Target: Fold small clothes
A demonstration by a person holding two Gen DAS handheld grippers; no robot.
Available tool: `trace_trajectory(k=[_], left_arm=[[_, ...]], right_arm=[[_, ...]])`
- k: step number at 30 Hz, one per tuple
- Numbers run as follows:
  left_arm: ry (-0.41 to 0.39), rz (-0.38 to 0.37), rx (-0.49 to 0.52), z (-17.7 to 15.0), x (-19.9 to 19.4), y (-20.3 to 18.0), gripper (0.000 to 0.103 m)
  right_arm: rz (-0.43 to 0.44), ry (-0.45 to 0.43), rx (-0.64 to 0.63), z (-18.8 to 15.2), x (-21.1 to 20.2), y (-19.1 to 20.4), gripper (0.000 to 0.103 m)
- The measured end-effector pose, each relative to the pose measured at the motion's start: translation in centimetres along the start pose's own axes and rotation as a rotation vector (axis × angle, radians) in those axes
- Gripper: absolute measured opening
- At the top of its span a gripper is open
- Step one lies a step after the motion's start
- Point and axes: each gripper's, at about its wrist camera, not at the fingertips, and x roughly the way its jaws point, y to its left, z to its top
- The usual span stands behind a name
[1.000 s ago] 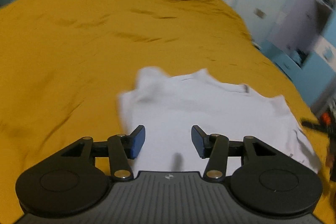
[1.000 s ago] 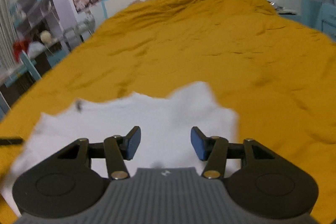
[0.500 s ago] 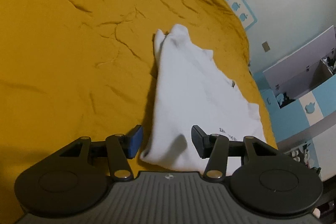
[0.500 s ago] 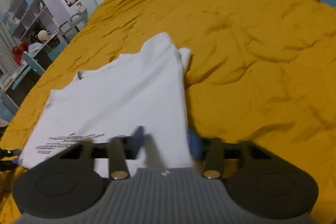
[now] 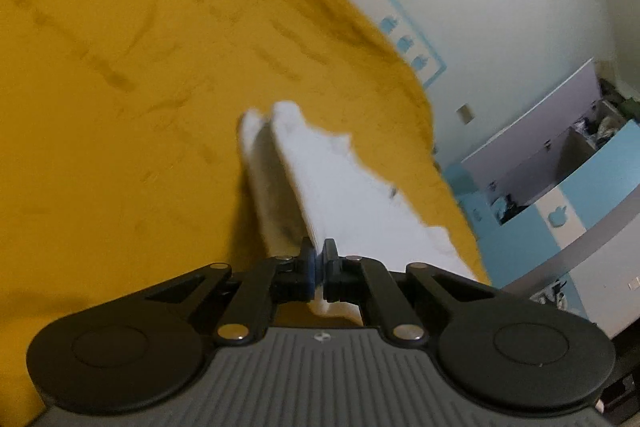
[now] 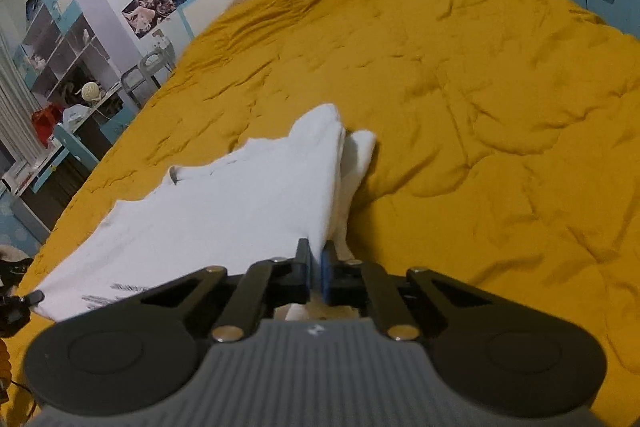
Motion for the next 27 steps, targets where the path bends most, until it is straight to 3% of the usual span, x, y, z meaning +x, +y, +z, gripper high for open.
trace_trajectory(k=[5, 9, 10, 11, 12, 14, 16, 20, 23, 27], left_arm=[[0.141, 0.077, -0.041, -2.1, 2.9, 3.4, 0.003], [0.184, 0.088, -0.038, -1.3, 2.9, 2.8, 0.007], [0.188, 0.105, -0.018, -1.1, 2.5, 2.4, 0.014], [0.187, 0.124, 0.004, -0.8, 2.0, 2.1, 0.014], [0.181, 0.139, 0.022, -0.3, 1.5, 1.5, 0.017], [0.149, 0.150, 0.055, 0.8, 0.8, 0.5, 0.027], [0.124, 0.097, 0.058, 2.1, 1.4, -0.2, 0.035], [0.070, 0.066, 0.092, 4.7, 5.4, -1.5, 0.046], [0.018, 0.060, 0.124, 5.8, 10.0, -2.3, 0.046], [0.066, 0.153, 0.172, 6.4, 15.8, -2.5, 0.046]], right_arm=[[-0.031, 0.067, 0.058, -2.7, 1.8, -2.8, 0.000], [-0.031, 0.064, 0.084, -2.7, 2.0, -3.1, 0.001], [-0.047, 0.058, 0.075, -2.5, 1.8, -2.9, 0.005], [-0.083, 0.044, 0.051, -2.3, 1.4, -2.4, 0.028], [-0.113, 0.016, 0.001, -2.0, 0.9, -1.8, 0.040], [-0.118, -0.040, -0.091, -1.1, 0.1, -0.5, 0.040], [-0.061, -0.066, -0.130, 0.6, 0.3, 0.6, 0.040], [0.020, -0.091, -0.166, 3.8, 4.1, 3.1, 0.040], [0.026, -0.069, -0.169, 5.2, 8.5, 4.3, 0.040], [-0.019, 0.017, -0.172, 5.3, 13.1, 4.1, 0.039]])
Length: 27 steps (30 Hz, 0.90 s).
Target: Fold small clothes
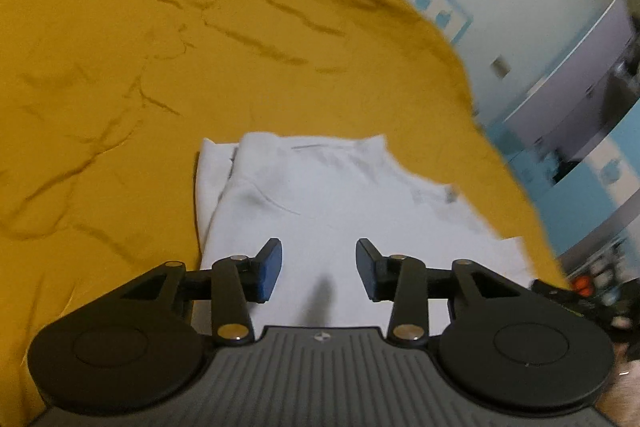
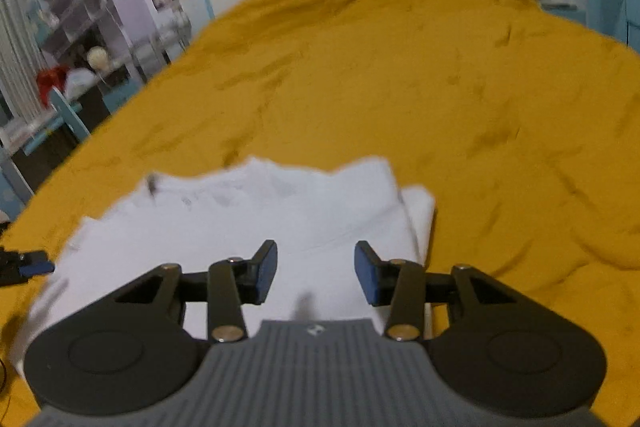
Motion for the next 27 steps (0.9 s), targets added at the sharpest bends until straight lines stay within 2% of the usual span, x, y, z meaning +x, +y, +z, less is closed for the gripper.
trace_trajectory(k=[2, 3, 4, 5, 7, 9, 11, 12, 13, 14, 16, 19, 20, 23, 25, 27], left_arm=[[0.004, 0.046, 0.009, 0.1, 1.6, 0.7, 0.041], [0.018, 0.051, 0.006, -0.1, 2.1, 1.2, 0.030], [0.023, 0.064, 0.002, -0.4, 2.5, 1.8, 0.013], [0.015, 0.073, -0.024, -0.7, 2.6, 2.5, 0.008], [0.005, 0.019, -0.103, -1.1, 2.3, 4.0, 0.008], [0.012, -0.014, -0.164, -1.0, 1.7, 4.8, 0.008], [0.013, -0.012, -0.165, -0.9, 0.6, 4.5, 0.014], [0.014, -0.009, -0.145, -0.9, -0.2, 3.9, 0.017], [0.014, -0.013, -0.117, -1.1, -1.2, 3.0, 0.024], [0.013, -0.024, -0.091, -1.3, -2.1, 2.2, 0.028], [0.017, -0.057, -0.036, -2.2, -4.1, 0.2, 0.045], [0.026, -0.110, 0.023, -4.4, -6.8, -2.2, 0.058], [0.032, -0.121, 0.038, -5.1, -7.4, -2.7, 0.059], [0.061, -0.124, 0.060, -7.8, -9.0, -3.3, 0.062], [0.074, -0.049, 0.072, -9.2, -9.2, -2.8, 0.062], [0.102, 0.021, 0.056, -9.9, -8.6, -1.8, 0.062]], right_arm=[[-0.056, 0.025, -0.024, -0.4, 1.2, -0.6, 0.036], [-0.081, 0.040, -0.033, -0.7, 1.7, -1.0, 0.033], [-0.077, 0.049, -0.028, -1.0, 1.9, -1.4, 0.033], [-0.062, 0.050, -0.003, -1.4, 2.2, -1.9, 0.033], [-0.048, 0.029, 0.051, -1.9, 2.3, -2.5, 0.033], [-0.057, 0.025, 0.039, -1.9, 2.2, -2.3, 0.033], [-0.093, 0.023, 0.009, -1.6, 1.6, -1.6, 0.034], [-0.105, 0.015, -0.001, -1.5, 1.2, -0.9, 0.037], [-0.104, -0.001, -0.012, -1.3, 0.3, 0.0, 0.039], [-0.087, -0.025, -0.027, -1.5, -1.0, 1.0, 0.041], [-0.036, -0.068, -0.052, -2.4, -4.0, 2.7, 0.044], [0.041, -0.088, -0.075, -4.6, -7.5, 4.7, 0.052], [0.057, -0.074, -0.098, -5.6, -8.3, 5.3, 0.052], [0.036, -0.015, -0.150, -8.1, -9.5, 5.5, 0.052], [-0.014, 0.041, -0.085, -9.4, -9.4, 4.0, 0.052], [-0.013, 0.064, 0.030, -10.4, -9.3, 1.9, 0.051]])
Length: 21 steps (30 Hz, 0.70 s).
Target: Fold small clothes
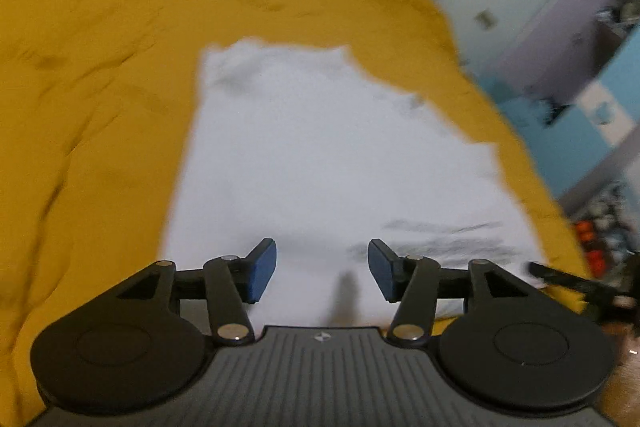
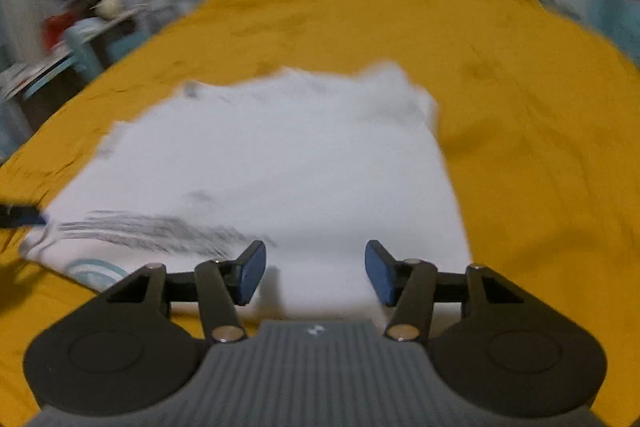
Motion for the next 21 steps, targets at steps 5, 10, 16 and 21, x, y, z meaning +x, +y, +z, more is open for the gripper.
trace_trajectory(k=[5, 10, 16, 21], left_arm=[[-0.018, -0.004, 0.029, -1.1, 0.5, 0.9, 0.058], [-0.037, 0.016, 0.030, -1.1, -0.6, -0.8, 0.061], [-0.012, -0.020, -0.090, -1.2, -0.5, -1.3, 0.075], [-0.009, -0.003, -0.101, -1.3, -0.2, -0.7, 0.075]], right_arm=[[0.016, -0.011, 0.186, -0.2, -0.8, -2.3, 0.050], [0.116, -0.129, 0.318, 2.4, -1.6, 0.8, 0.054], [0.285, -0.134, 0.335, 8.8, 5.4, 8.5, 0.061], [0.268, -0.079, 0.310, 12.2, 13.3, 13.7, 0.061]])
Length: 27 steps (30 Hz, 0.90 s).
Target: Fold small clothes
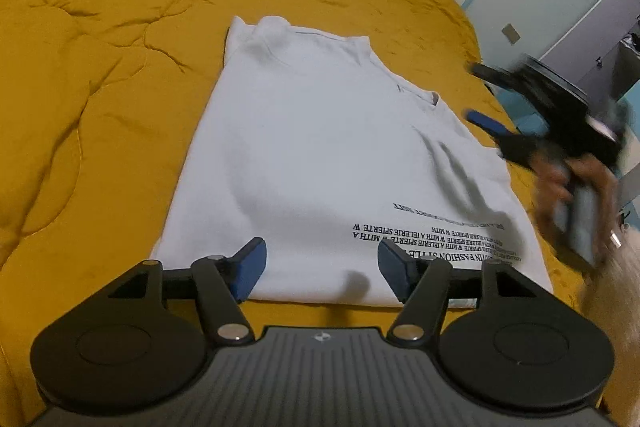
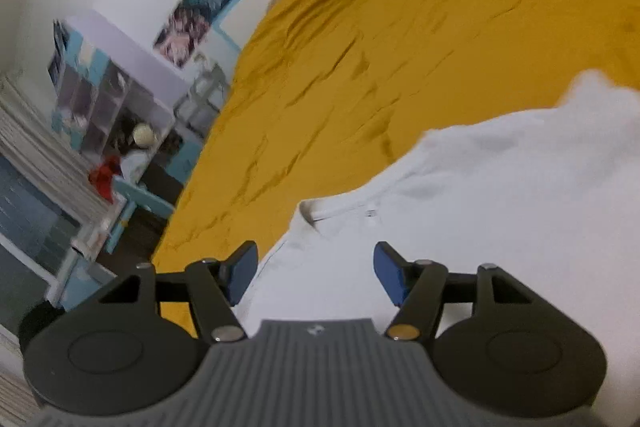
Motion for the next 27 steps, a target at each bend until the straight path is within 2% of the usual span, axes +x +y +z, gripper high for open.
trace_trajectory(k=[3, 5, 8, 12, 16, 21, 27], left_arm=[[0.009, 0.008, 0.057, 0.2, 0.3, -0.2, 0.076], [0.013, 0.006, 0.062, 0.1, 0.5, -0.1, 0.077], [0.007, -0.008, 0.043, 0.0, 0.6, 0.1, 0.078], [0.007, -0.036, 0.026, -0.1, 0.5, 0.6, 0.079], [0.005, -0.044, 0.006, 0.0, 0.5, 0.8, 0.078], [-0.022, -0.018, -0.064, 0.1, -0.2, 0.9, 0.078], [-0.016, 0.008, -0.109, 0.5, -0.9, 0.9, 0.078]], right_arm=[[-0.076, -0.018, -0.070, 0.4, 4.0, 1.6, 0.061], [-0.113, -0.010, -0.042, 1.0, 6.7, 1.1, 0.065], [-0.150, 0.007, -0.005, 1.8, 9.7, 0.0, 0.065], [-0.171, 0.042, 0.032, 1.5, 11.6, -1.4, 0.065], [-0.166, 0.052, -0.024, 0.5, 10.7, -1.1, 0.065], [-0.152, 0.081, -0.168, -2.5, 6.5, 0.7, 0.065], [-0.097, 0.127, -0.120, -5.6, 0.9, -0.3, 0.065]])
